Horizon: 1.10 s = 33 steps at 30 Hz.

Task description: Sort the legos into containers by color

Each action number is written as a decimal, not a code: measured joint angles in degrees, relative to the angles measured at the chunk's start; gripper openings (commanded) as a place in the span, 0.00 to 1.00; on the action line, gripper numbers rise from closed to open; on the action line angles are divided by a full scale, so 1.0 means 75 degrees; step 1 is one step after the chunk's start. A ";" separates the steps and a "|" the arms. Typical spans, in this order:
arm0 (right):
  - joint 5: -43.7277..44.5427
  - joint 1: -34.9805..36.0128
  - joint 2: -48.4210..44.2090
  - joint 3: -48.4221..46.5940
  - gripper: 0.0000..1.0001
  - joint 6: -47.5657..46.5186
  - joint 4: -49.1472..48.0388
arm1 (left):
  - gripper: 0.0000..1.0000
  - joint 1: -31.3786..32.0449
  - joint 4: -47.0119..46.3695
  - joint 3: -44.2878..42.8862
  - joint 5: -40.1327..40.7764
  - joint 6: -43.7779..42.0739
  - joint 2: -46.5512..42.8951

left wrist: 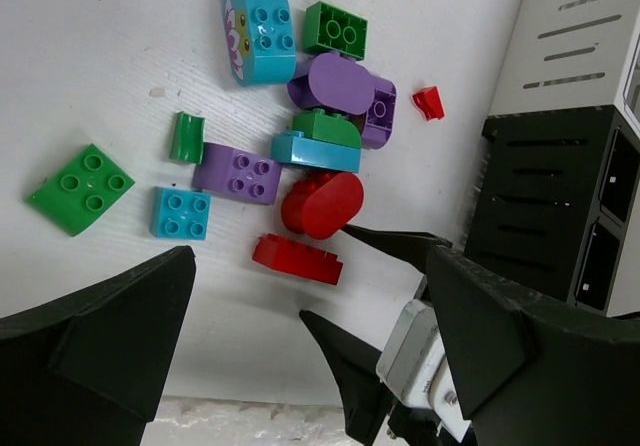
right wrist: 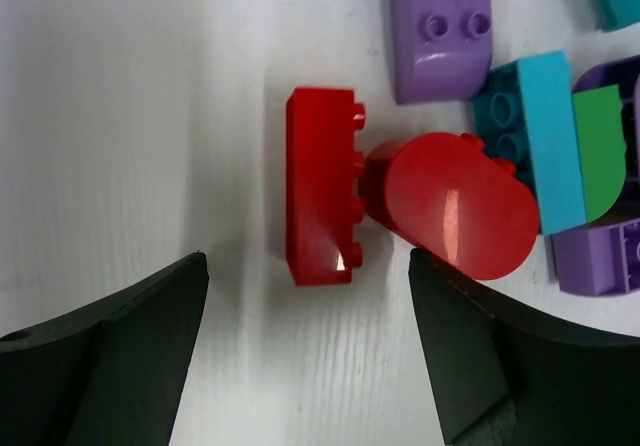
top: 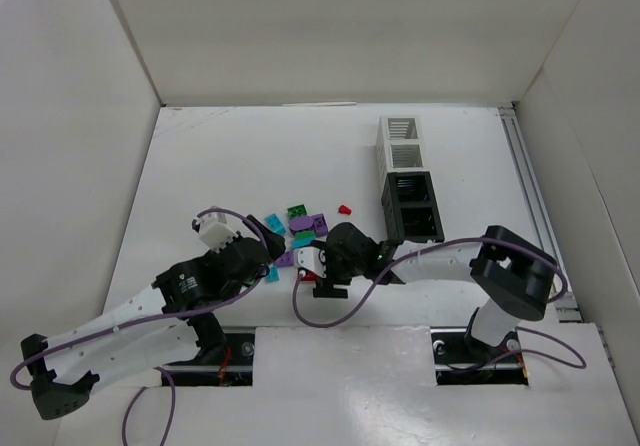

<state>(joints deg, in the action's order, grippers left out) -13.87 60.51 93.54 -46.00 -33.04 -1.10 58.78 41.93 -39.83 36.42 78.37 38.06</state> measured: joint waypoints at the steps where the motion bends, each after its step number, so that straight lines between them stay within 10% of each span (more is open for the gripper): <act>1: -0.0006 0.0000 0.0085 -0.0058 0.86 0.0050 -0.0076 | 1.00 -0.0003 0.0003 0.0000 0.0000 0.0000 0.0000; 19: -0.0621 0.0000 0.0385 -0.0268 0.29 0.0318 -0.0440 | 1.00 0.0000 0.0102 0.0000 0.0000 0.0006 0.0012; 33: -0.0175 -0.1309 -0.2844 -0.1154 0.21 0.0061 0.1355 | 1.00 0.0000 -0.0548 0.0023 0.0000 -0.0708 0.0026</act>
<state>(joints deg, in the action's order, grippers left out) -15.18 50.70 72.20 -54.65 -32.58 9.06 58.78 37.82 -39.66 36.42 73.06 38.26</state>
